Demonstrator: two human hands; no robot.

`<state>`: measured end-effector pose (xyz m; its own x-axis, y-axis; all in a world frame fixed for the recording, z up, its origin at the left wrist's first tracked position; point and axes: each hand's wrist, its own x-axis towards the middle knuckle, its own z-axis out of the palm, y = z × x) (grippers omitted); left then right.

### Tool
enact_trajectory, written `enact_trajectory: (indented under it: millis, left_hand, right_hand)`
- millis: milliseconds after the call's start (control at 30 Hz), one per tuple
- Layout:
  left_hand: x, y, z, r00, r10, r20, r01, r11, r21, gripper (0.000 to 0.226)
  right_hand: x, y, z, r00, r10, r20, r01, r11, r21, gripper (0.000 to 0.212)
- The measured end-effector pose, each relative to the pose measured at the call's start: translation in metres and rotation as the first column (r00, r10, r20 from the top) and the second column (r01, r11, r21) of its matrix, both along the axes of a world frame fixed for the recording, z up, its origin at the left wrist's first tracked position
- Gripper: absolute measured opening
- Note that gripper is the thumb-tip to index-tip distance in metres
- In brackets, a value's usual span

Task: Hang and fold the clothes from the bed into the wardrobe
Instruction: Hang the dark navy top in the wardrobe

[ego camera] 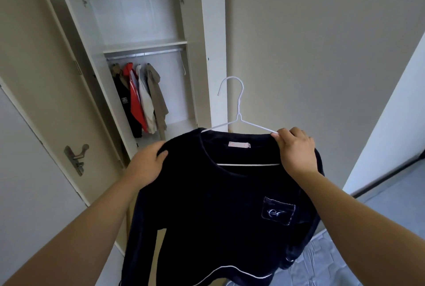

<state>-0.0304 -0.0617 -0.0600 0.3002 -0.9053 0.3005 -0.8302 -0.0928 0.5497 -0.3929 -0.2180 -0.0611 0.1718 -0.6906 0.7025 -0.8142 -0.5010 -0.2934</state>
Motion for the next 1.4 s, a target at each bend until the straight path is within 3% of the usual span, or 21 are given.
enact_trajectory:
  millis: [67,133,233,400,633,667,733,767,800,933,1000,1133,1400]
  left_hand:
    - [-0.018,-0.005,0.006,0.995,-0.085,0.053,0.090,0.991,-0.099,0.040]
    - [-0.041,-0.014,0.011,0.990,-0.060,0.127,0.085,0.976,-0.200,0.040]
    - [-0.062,-0.028,0.016,0.972,0.022,0.235,0.023,0.982,-0.187,0.037]
    - [-0.057,-0.033,0.012,0.928,-0.033,0.372,0.100,0.982,-0.161,0.053]
    - [-0.029,-0.050,0.015,0.843,0.015,0.537,0.155,0.950,-0.270,0.034]
    - [-0.023,-0.052,0.015,0.861,0.058,0.505,0.121,0.942,-0.314,0.034]
    - [-0.009,-0.057,0.020,0.964,0.157,0.215,-0.063,0.920,-0.388,0.037]
    - [0.002,-0.061,0.023,0.977,0.202,0.074,-0.156,0.903,-0.400,0.037]
    - [0.012,-0.067,0.025,0.976,0.217,0.027,-0.190,0.902,-0.389,0.036]
    - [0.024,-0.095,0.011,0.978,-0.042,0.205,0.057,0.996,-0.067,0.034]
    - [0.030,-0.113,-0.004,0.969,-0.063,0.238,0.053,0.997,0.049,0.034]
    - [0.085,-0.150,-0.017,0.979,0.034,0.201,-0.051,0.995,0.081,0.035]
    - [0.206,-0.218,-0.004,0.966,-0.024,0.259,0.018,1.000,0.026,0.035]
  right_hand:
    - [0.006,0.001,0.000,1.000,0.022,0.017,-0.022,0.999,-0.023,0.026]
    - [0.013,0.002,0.002,0.999,0.047,0.022,-0.046,0.998,-0.037,0.025]
    - [0.018,-0.001,0.003,0.998,0.061,0.011,-0.060,0.997,-0.039,0.026]
    - [0.010,-0.012,-0.002,0.997,0.074,-0.005,-0.074,0.996,-0.040,0.027]
    - [0.022,-0.034,-0.004,0.990,0.136,-0.040,-0.138,0.988,-0.074,0.028]
    - [0.027,-0.039,-0.003,0.990,0.136,-0.047,-0.140,0.987,-0.078,0.028]
    - [0.037,-0.049,-0.003,0.990,0.134,-0.052,-0.137,0.989,-0.060,0.029]
    - [0.043,-0.054,-0.004,0.989,0.138,-0.050,-0.141,0.989,-0.052,0.028]
    - [0.051,-0.058,-0.005,0.988,0.147,-0.052,-0.150,0.987,-0.051,0.027]
    - [0.108,-0.069,-0.014,0.977,0.171,-0.127,-0.181,0.981,-0.074,0.025]
    - [0.142,-0.079,-0.015,0.972,0.170,-0.160,-0.182,0.981,-0.066,0.026]
    - [0.209,-0.104,-0.018,0.957,0.168,-0.238,-0.176,0.984,-0.011,0.025]
    - [0.320,-0.161,-0.014,0.917,0.274,-0.292,-0.233,0.958,0.166,0.030]
